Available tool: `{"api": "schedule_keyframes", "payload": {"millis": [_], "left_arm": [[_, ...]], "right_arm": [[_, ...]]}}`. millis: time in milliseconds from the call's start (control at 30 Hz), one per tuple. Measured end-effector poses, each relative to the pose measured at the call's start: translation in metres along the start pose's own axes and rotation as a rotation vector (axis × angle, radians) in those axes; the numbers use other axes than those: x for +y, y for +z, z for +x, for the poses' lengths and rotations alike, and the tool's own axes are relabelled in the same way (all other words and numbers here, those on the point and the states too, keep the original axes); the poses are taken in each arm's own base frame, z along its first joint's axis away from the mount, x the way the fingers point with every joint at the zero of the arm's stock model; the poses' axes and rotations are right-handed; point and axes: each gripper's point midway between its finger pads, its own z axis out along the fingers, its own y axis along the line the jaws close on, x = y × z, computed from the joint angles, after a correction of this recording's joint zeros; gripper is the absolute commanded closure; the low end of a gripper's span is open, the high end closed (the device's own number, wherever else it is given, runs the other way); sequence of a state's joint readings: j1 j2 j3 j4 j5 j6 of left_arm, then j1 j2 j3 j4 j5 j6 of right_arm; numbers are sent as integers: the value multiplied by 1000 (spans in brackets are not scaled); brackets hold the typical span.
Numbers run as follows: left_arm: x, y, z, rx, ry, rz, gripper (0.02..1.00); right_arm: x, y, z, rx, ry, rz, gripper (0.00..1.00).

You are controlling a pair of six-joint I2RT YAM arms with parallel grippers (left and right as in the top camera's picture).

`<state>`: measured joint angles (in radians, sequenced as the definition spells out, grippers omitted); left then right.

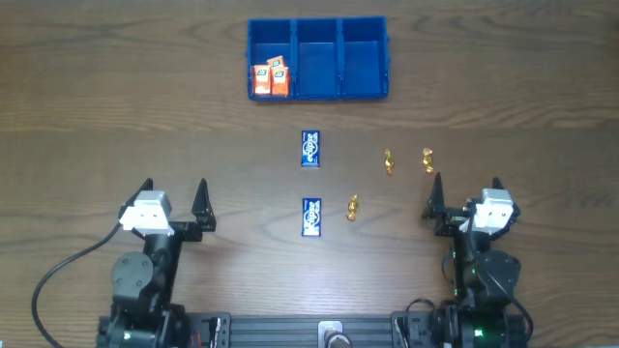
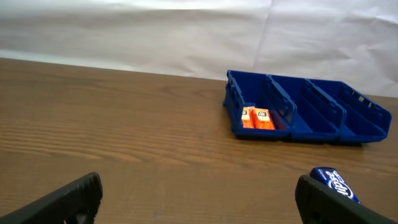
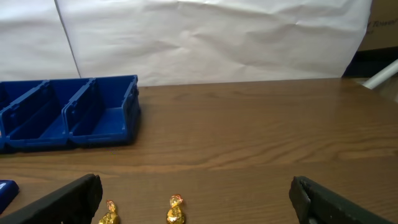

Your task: Sort Candies Into Trays

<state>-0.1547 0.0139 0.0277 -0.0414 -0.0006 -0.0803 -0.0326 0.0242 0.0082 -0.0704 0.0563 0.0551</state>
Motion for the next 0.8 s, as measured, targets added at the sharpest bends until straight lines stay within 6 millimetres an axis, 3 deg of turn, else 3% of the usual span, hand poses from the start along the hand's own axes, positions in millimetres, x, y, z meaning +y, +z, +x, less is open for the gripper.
{"api": "schedule_keyframes", "payload": {"millis": [167, 300, 367, 533, 633, 800], "left_arm": [[0, 0, 0, 0, 0, 0, 20], [0, 0, 0, -1, 0, 0, 20], [0, 0, 0, -1, 0, 1, 20], [0, 0, 0, -1, 1, 3, 23], [0, 0, -1, -2, 1, 3, 20], [0, 0, 0, -2, 2, 3, 20]], "right_arm": [[10, -1, -17, -66, 65, -57, 3], [37, 2, -15, -4, 173, -213, 3], [56, 3, -17, 97, 233, -315, 3], [104, 8, -52, 400, 344, -555, 3], [138, 4, -63, 643, 335, -653, 3], [190, -14, -56, 934, 211, -708, 3]]}}
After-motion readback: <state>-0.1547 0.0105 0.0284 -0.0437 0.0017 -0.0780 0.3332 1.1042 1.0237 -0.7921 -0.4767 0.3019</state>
